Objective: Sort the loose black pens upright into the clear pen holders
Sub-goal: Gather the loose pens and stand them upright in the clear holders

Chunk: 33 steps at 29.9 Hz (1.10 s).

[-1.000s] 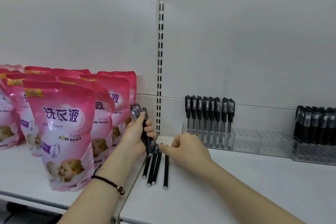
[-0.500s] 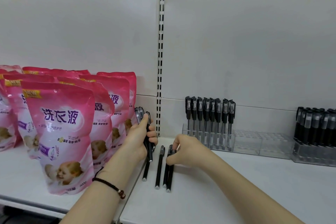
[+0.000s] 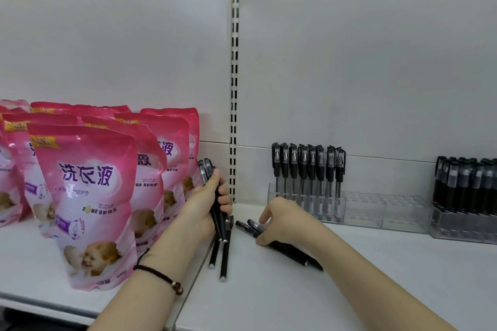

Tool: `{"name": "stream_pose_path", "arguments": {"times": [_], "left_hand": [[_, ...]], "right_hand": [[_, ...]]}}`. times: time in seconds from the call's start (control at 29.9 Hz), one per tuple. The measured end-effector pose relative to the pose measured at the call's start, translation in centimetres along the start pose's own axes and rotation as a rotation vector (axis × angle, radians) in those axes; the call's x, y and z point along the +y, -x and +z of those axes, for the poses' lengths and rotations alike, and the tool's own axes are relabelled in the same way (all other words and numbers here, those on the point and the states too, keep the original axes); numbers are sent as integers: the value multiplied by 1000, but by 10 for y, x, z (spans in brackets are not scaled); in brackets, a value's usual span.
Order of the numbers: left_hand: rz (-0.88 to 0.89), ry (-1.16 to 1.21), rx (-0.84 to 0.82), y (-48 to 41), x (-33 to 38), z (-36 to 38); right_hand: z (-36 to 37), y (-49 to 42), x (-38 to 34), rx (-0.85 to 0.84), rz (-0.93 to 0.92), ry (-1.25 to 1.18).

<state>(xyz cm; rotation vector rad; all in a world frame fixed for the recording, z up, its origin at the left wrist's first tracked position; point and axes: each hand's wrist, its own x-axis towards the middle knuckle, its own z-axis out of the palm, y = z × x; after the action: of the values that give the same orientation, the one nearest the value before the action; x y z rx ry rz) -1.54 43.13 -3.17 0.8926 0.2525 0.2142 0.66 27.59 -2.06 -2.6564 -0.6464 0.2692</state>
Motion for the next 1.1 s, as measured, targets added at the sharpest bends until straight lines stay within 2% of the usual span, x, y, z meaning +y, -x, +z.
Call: {"name": "stream_pose_path", "arguments": {"times": [0.1,0.2,0.4,0.47,0.6,0.74,0.84,1.1], "left_hand": [[25,3,36,0,2,0],[39,28,20,-1,1,-1],[6,100,-42,1,2,-1],[1,153,-46,2,1,0],[20,206,4,0,-1,0],[-61,74,-49,2,-7,2],[-58,-76,-128,5,-15,9],[-40,-231,-149,10,-17,10]], "right_hand": [[-4,3,3,-14,1,-21],[-5,1,6,43,8,-82],[-14,0,7,191,-33,-708],[-15,0,7,212,-31,-801],[-15,1,7,244,-3,-819],[-15,0,6,277,-25,-993],[-10,-1,3,292,-50,-938],[5,-4,-2,441,-141,-744]]}}
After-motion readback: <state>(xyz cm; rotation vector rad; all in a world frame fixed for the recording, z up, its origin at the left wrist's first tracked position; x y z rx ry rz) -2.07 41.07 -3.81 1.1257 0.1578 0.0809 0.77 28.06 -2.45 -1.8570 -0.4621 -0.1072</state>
